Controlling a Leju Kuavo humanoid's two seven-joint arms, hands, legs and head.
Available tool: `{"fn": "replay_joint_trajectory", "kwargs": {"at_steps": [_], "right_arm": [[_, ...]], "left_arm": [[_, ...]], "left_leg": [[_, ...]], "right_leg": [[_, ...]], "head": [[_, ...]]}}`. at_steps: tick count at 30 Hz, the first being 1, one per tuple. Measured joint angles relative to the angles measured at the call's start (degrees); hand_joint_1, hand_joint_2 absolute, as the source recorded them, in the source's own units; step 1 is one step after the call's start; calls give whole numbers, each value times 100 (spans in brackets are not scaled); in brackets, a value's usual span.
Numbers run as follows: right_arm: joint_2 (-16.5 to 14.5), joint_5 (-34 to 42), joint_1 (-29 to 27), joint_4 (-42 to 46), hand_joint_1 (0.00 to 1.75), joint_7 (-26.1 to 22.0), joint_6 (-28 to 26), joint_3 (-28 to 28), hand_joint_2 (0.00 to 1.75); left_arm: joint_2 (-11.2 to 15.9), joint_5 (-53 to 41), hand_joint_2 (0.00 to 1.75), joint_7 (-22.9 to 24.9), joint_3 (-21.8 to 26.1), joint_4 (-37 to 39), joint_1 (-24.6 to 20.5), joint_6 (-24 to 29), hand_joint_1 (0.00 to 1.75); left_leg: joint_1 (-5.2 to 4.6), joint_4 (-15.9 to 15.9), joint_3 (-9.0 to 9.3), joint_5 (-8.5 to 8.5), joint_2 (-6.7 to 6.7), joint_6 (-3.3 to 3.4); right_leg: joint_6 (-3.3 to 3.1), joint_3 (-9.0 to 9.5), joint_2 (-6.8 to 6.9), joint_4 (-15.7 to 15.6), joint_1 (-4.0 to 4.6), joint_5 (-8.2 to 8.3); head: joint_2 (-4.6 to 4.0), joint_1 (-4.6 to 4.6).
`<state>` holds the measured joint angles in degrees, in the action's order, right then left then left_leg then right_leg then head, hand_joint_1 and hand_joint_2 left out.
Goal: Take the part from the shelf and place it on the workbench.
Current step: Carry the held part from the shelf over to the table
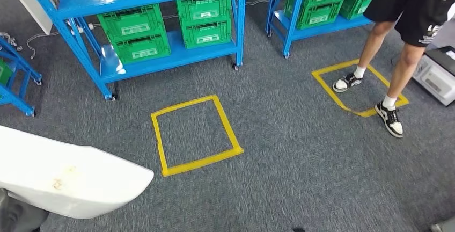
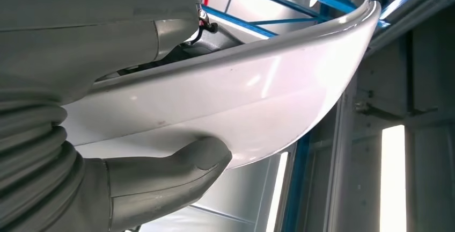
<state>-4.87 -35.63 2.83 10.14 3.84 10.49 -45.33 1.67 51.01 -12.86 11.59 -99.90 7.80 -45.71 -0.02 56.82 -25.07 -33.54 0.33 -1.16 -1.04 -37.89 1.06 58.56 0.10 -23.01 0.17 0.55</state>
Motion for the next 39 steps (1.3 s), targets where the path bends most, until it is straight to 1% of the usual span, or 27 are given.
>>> {"fn": "replay_joint_trajectory", "kwargs": {"at_steps": [2,3,5,7,8,9,10,12,14,16,18,20,22,23,24,25,26,28,29,30,32,33,34,36,37,38,39], "right_arm": [[3,-15,-20,0,0,-64,70,3,175],[5,-18,-38,0,0,-89,102,5,175],[9,16,-70,0,0,-117,121,10,175],[7,119,-81,0,0,-117,62,7,175],[1,199,-81,0,0,-120,5,-10,175],[-10,286,-80,0,0,-136,-55,-38,175],[-27,381,-76,0,0,-165,-115,-79,175],[-73,490,-64,0,0,-199,-201,-163,175],[-141,455,-55,0,0,-152,-239,-215,175],[-199,342,-52,0,0,-114,-211,-232,175],[-231,234,-60,0,0,-134,-159,-229,175],[-246,149,-91,0,0,-134,-140,-221,175],[-242,83,-130,0,0,-103,-141,-209,175],[-238,55,-142,0,0,-89,-142,-203,175],[-234,37,-146,0,0,-91,-142,-197,175],[-231,32,-143,0,0,-109,-139,-193,175],[-230,37,-136,0,0,-133,-132,-192,175],[-230,12,-122,0,0,-147,-103,-186,175],[-229,-20,-116,0,0,-137,-82,-173,175],[-228,-52,-110,0,0,-139,-64,-157,175],[-227,-86,-92,0,0,-184,-30,-124,175],[-222,-100,-85,0,0,-219,-12,-113,175],[-219,-123,-84,0,0,-245,12,-101,175],[-206,-204,-98,0,0,-266,57,-58,175],[-200,-237,-103,0,0,-266,80,-31,175],[-192,-261,-101,0,0,-265,96,-6,175],[-184,-270,-97,0,0,-265,109,14,175]], "left_arm": [[-30,-14,175,-97,27,-51,58,-44,175],[-40,-9,175,-143,37,-63,76,-69,175],[-48,8,175,-205,38,-64,95,-91,175],[-42,72,175,-226,36,-17,90,-102,175],[-30,136,175,-204,28,47,46,-104,175],[-10,204,175,-168,12,136,-26,-104,175],[13,261,175,-127,-14,235,-127,-103,175],[40,298,175,-53,-96,402,-376,-90,175],[36,243,175,6,-208,509,-626,-28,175],[34,118,175,-42,-270,526,-719,48,175],[78,44,175,-214,-197,436,-592,41,175],[147,56,175,-356,-36,340,-409,-27,175],[187,88,175,-393,94,300,-267,-73,175],[198,104,175,-387,137,298,-200,-84,175],[209,116,175,-379,172,295,-131,-95,175],[221,121,175,-375,214,290,-62,-109,175],[235,122,175,-378,259,278,-5,-123,175],[270,120,175,-382,330,251,56,-146,175],[289,118,175,-378,349,244,71,-150,175],[311,114,175,-378,363,245,91,-150,175],[356,92,175,-401,413,250,164,-153,175],[373,74,175,-429,450,250,199,-156,175],[381,57,175,-455,484,249,221,-159,175],[370,14,175,-475,523,251,243,-157,175],[357,-1,175,-468,529,256,259,-154,175],[343,-13,175,-457,534,261,280,-151,175],[332,-16,175,-449,537,267,299,-149,175]], "left_leg": [[-2,-55,-47,49,-9,103],[4,-59,-83,105,-25,153],[21,-61,-192,229,-70,216],[19,-46,-332,335,-133,228],[20,-30,-397,384,-178,219],[24,-7,-460,429,-233,204],[30,23,-521,468,-294,183],[40,100,-644,522,-413,129],[38,158,-751,557,-507,64],[37,150,-809,591,-584,-11],[39,199,-842,559,-532,-73],[34,616,-1028,274,-306,-123],[35,1340,-1359,-133,-133,-166],[41,1608,-1468,-238,-101,-178],[44,1707,-1489,-244,-80,-184],[45,1565,-1381,-137,-50,-181],[43,1226,-1172,34,21,-169],[20,432,-708,326,325,-109],[5,202,-588,394,428,-72],[-8,105,-555,418,472,-37],[-1,87,-585,459,328,26],[14,71,-588,485,261,57],[35,55,-590,515,191,91],[59,46,-625,562,42,138],[62,55,-652,576,-39,150],[62,66,-671,583,-124,153],[63,82,-684,587,-208,151]], "right_leg": [[82,-14,8,-4,-20,55],[122,-50,-4,79,-30,-23],[181,-241,-49,604,-48,-449],[212,-465,-63,1357,-57,-928],[217,-479,-65,1565,-59,-1036],[213,-384,-72,1562,-59,-1041],[204,-173,-97,1323,-60,-950],[169,384,-282,525,-64,-739],[109,666,-434,43,-50,-661],[29,671,-393,-8,-27,-645],[-63,669,-298,-39,-40,-603],[-132,655,-173,-68,-59,-570],[-153,635,-13,-68,-48,-568],[-153,626,76,-67,-42,-568],[-154,619,160,-66,-36,-568],[-153,617,243,-64,-33,-568],[-149,621,317,-61,-30,-571],[-119,637,460,-44,-7,-588],[-93,647,522,-34,8,-596],[-64,656,588,-28,19,-602],[-1,672,704,-29,23,-610],[36,670,648,3,15,-647],[72,627,505,122,3,-743],[128,373,104,722,-31,-1103],[139,192,-12,1119,-40,-1291],[147,48,-61,1437,-43,-1398],[149,-12,-77,1572,-44,-1391]], "head": [[0,3],[0,2],[0,-4],[0,-6],[0,-5],[0,-6],[0,-7],[0,-7],[0,-7],[-1,-6],[0,0],[0,27],[0,49],[0,49],[0,48],[0,48],[0,48],[0,44],[-1,38],[-1,32],[0,26],[0,22],[0,17],[0,4],[0,2],[0,2],[0,2]]}}
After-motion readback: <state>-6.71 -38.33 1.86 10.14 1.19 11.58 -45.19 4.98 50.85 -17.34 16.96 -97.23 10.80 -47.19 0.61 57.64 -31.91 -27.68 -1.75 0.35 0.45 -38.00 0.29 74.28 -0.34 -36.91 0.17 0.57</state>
